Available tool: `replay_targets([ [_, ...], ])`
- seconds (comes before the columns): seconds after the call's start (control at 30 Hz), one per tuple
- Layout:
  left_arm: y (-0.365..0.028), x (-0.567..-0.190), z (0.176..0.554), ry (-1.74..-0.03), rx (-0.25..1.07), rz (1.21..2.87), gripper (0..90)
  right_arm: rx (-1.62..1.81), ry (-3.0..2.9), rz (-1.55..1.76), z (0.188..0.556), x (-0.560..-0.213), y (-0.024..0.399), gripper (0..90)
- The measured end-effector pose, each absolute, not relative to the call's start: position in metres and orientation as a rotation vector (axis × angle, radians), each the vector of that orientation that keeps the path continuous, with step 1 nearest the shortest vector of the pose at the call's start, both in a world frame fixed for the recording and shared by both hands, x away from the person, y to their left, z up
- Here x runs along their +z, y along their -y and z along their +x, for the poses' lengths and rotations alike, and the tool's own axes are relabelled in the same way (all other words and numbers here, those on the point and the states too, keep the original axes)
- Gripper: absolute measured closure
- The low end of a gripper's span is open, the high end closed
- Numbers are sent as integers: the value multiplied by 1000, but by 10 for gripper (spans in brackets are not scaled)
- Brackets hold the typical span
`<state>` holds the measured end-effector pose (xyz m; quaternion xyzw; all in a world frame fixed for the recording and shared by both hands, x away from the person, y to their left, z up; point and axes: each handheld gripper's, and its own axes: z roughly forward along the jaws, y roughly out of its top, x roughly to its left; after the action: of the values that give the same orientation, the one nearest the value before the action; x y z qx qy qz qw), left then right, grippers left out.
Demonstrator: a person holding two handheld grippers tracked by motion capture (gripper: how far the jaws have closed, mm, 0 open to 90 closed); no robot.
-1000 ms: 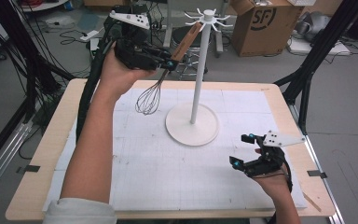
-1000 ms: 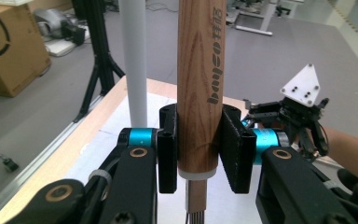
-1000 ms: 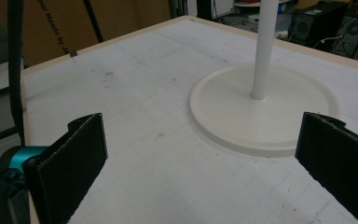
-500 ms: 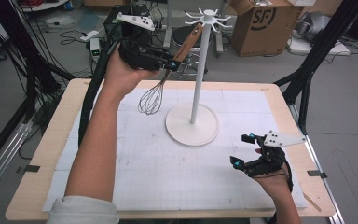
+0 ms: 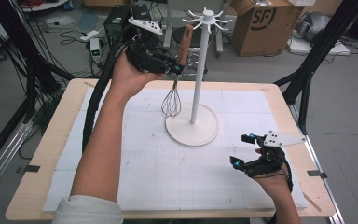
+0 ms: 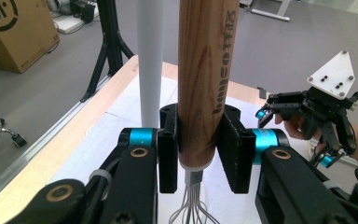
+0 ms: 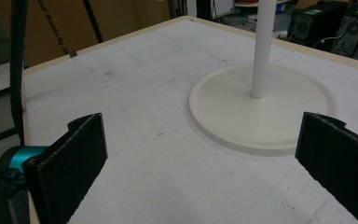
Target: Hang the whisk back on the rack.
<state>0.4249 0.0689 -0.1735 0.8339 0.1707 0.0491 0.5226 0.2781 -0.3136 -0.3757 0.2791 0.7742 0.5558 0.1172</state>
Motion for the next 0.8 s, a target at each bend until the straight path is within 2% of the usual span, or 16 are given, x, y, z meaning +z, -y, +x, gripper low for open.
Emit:
replay_targets([
  [0.8, -46, -164, 438, -402, 129, 2048, 707, 1653, -2258, 819, 280, -377, 317, 8],
])
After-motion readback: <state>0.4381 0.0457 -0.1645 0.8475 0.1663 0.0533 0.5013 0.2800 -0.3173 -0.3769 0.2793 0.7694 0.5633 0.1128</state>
